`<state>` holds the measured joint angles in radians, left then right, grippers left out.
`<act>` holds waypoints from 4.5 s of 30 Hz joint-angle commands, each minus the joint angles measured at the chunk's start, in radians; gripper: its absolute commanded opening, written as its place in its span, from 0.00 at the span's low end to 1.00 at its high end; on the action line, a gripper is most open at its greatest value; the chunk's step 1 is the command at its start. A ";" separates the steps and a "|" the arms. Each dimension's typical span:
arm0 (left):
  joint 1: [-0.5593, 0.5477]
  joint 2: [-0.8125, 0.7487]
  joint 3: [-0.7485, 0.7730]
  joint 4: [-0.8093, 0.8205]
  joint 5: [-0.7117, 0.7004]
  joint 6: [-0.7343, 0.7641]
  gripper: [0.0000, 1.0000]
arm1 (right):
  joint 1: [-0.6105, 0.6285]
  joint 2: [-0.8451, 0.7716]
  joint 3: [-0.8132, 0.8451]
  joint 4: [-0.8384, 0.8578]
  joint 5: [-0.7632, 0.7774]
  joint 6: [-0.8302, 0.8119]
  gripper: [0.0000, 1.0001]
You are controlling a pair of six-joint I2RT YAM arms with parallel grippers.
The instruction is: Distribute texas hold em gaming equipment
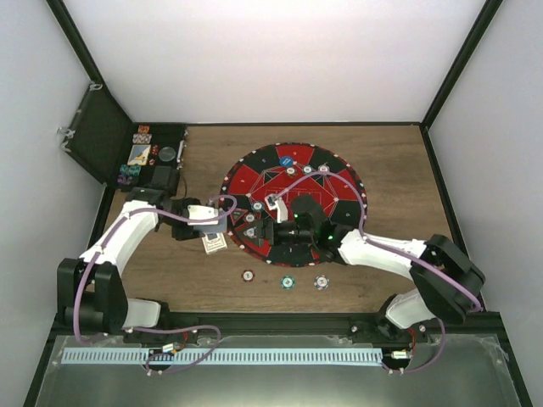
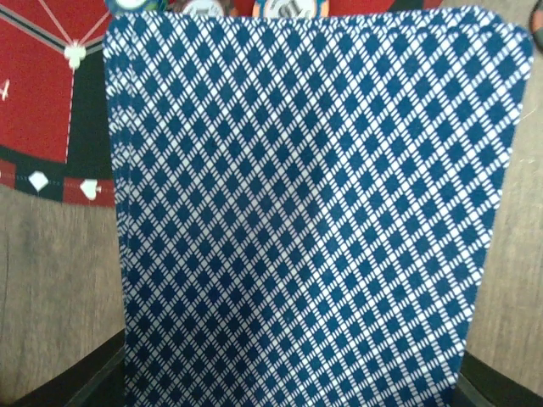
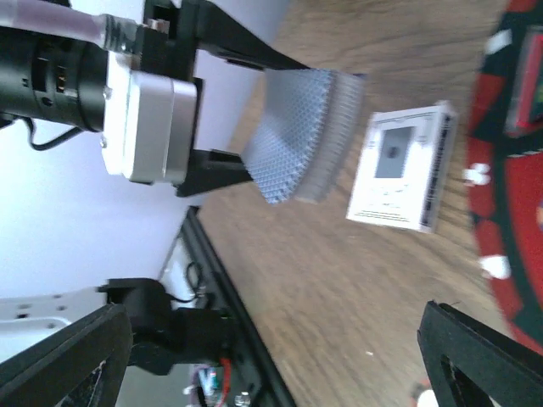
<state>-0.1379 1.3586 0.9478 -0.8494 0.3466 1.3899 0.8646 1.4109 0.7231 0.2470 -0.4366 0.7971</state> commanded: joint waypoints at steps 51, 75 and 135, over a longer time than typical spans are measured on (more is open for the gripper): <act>-0.163 -0.122 0.048 -0.110 0.085 -0.111 1.00 | 0.016 0.505 0.114 0.811 -0.395 0.609 0.11; -0.208 -0.270 -0.076 -0.024 0.149 -0.159 0.84 | 0.057 0.521 0.124 0.860 -0.453 0.653 0.12; -0.210 -0.239 -0.108 -0.051 0.073 -0.114 0.74 | 0.063 0.576 0.141 0.920 -0.451 0.709 0.03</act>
<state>-0.3473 1.1107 0.8402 -0.9039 0.3943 1.2655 0.9192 1.9823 0.8593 1.1236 -0.8768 1.5078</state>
